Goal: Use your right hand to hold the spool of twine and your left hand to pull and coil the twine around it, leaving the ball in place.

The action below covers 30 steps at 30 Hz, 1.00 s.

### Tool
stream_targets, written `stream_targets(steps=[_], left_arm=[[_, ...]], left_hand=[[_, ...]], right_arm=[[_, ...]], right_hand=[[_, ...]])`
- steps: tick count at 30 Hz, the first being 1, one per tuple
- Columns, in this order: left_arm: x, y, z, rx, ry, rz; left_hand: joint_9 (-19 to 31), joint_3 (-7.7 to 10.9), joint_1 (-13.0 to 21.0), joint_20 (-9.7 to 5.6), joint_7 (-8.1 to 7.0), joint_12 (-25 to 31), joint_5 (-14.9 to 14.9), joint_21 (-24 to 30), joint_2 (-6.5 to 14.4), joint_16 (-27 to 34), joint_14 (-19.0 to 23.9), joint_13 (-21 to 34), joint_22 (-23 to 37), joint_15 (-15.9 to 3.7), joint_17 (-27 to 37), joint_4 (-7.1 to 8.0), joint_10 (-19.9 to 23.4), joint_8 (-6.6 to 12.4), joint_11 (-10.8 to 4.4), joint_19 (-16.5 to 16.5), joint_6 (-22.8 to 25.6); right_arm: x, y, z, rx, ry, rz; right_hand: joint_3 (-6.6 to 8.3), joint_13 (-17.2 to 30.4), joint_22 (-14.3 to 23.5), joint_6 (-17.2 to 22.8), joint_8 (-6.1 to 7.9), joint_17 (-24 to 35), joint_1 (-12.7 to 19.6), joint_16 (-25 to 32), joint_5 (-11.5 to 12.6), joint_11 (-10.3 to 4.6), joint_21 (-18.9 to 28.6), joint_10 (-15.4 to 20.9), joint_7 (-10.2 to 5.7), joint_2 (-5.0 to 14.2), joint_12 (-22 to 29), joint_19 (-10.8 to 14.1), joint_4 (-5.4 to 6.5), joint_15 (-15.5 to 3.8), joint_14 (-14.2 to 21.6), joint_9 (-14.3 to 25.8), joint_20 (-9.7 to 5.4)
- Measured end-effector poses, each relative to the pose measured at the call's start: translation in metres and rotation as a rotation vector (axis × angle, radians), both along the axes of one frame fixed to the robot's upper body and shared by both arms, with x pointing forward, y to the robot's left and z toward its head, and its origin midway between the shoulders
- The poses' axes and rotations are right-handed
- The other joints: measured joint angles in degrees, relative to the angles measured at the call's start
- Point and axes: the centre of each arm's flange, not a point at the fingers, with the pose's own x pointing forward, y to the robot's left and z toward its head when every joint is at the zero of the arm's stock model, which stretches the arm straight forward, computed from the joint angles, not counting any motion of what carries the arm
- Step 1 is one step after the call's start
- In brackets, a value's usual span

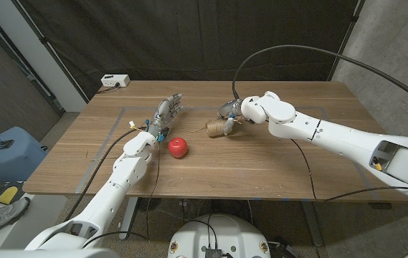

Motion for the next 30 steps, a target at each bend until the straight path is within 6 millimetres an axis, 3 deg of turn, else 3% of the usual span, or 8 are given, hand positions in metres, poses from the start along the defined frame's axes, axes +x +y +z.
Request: stream_targets(steps=[18, 30], left_arm=[[-0.0026, 0.0036, -0.0012, -0.001, -0.004, 0.004], [-0.0032, 0.0032, -0.0004, 0.000, -0.006, 0.002]], left_hand=[[0.0, 0.00, 0.2, 0.00, 0.11, 0.0, 0.0, 0.0, -0.2, 0.0, 0.2, 0.0, 0.0, 0.23, 0.0, -0.01, 0.0, 0.00, 0.00, 0.0, 0.7], [0.0, -0.15, 0.2, 0.00, 0.11, 0.0, 0.0, 0.0, -0.2, 0.0, 0.2, 0.0, 0.0, 0.22, 0.0, 0.15, 0.0, 0.00, 0.00, 0.0, 0.7]], right_arm=[[0.0013, 0.0048, -0.0041, 0.004, -0.027, 0.023], [0.0005, 0.0042, -0.0053, 0.007, -0.057, 0.032]], right_hand=[[0.57, 1.4, 0.0, 6.8, 2.61, 0.5, 0.8, 1.2, 0.0, -2.99, 0.0, 6.4, -2.57, 0.23, 3.5, 1.9, -0.23, -0.21, 5.5, 0.5, -0.30], [0.64, 1.8, 0.0, 11.0, 4.50, 1.1, 1.8, 1.9, -0.1, -4.14, 0.0, 10.7, -4.02, -0.11, 5.2, 2.7, -0.17, -0.23, 7.5, 0.8, -0.71]])
